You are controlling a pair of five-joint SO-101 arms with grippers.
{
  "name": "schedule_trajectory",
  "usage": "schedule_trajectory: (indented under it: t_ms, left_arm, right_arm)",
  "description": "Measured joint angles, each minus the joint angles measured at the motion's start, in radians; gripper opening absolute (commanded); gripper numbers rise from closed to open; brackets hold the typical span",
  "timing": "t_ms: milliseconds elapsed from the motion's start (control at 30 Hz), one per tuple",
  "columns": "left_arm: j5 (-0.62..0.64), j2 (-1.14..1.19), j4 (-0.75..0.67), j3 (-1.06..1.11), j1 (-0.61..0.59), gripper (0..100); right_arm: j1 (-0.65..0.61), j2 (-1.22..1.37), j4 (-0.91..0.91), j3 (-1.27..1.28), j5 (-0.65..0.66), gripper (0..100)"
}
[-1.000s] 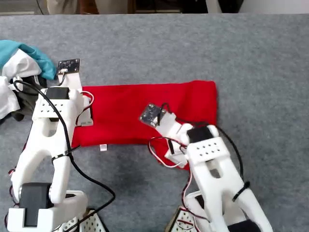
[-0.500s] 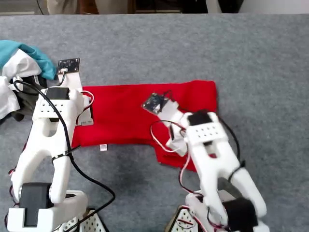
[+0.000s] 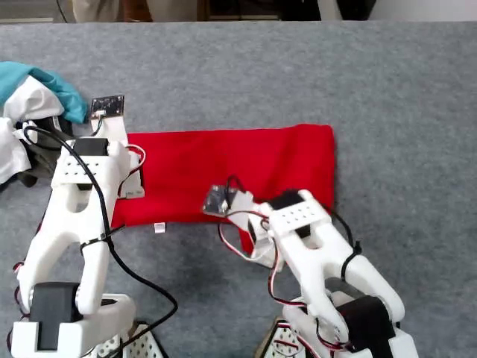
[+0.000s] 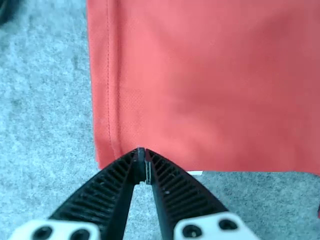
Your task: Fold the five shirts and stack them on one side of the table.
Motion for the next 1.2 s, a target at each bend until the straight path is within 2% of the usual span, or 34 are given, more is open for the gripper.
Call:
schedule_trajectory:
  t_ms: [267,433,633,800,1100,1200]
  left_arm:
    - [0.0,0.0,0.0,0.012,-0.041,2]
    - [-0.054,0.0,-0.006,0.012,-0.087,2]
    - [-0.057,0.0,-0.006,0.012,-0.092,2]
    - [-0.057,0.0,-0.006,0.012,-0.092,2]
    - [-0.057,0.0,-0.006,0.012,-0.092,2]
    - [-0.057,0.0,-0.006,0.012,-0.092,2]
  right_arm:
    - [0.0,-0.221,0.114,-0.037,0.006,0.2]
    - [0.0,-0.29,0.124,-0.092,0.006,2.3]
    - [0.0,-0.161,0.084,-0.103,0.006,15.0]
    - [-0.006,-0.049,0.078,-0.14,0.006,15.2]
    - [-0.16,-0.035,0.063,-0.141,-0.028,15.2]
    - [-0.166,-0.031,0.035,-0.141,-0.048,14.6]
